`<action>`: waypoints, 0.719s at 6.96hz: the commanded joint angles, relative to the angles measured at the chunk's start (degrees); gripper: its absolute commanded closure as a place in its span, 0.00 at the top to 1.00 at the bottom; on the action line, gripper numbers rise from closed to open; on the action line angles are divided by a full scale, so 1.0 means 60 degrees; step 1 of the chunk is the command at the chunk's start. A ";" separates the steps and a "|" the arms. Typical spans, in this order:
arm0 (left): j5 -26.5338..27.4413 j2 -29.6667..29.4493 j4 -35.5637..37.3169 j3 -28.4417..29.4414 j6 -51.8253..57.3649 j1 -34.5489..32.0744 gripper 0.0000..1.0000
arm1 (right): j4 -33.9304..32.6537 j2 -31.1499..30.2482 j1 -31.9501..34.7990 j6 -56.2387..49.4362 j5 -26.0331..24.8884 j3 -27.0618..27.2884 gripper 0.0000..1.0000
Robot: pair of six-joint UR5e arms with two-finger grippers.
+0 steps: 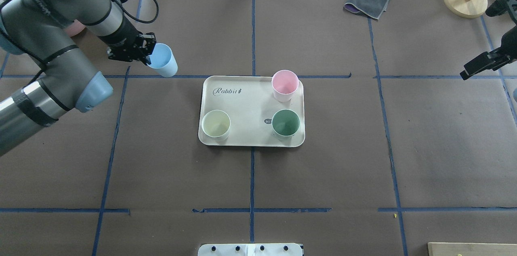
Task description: Place all cups on tray
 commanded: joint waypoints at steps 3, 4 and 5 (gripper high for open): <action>0.0653 -0.1663 0.0061 0.0783 -0.1737 0.1621 0.00 | 0.0000 0.0000 0.0000 0.0000 -0.0001 0.0000 1.00; 0.0930 -0.1782 0.0062 0.0902 -0.1768 0.1695 0.00 | 0.0000 0.0000 0.0000 0.0000 -0.0001 -0.0014 1.00; 0.0933 -0.1783 0.0062 0.0904 -0.1783 0.1696 0.07 | 0.0000 0.0000 0.0000 0.0000 -0.0001 -0.0029 1.00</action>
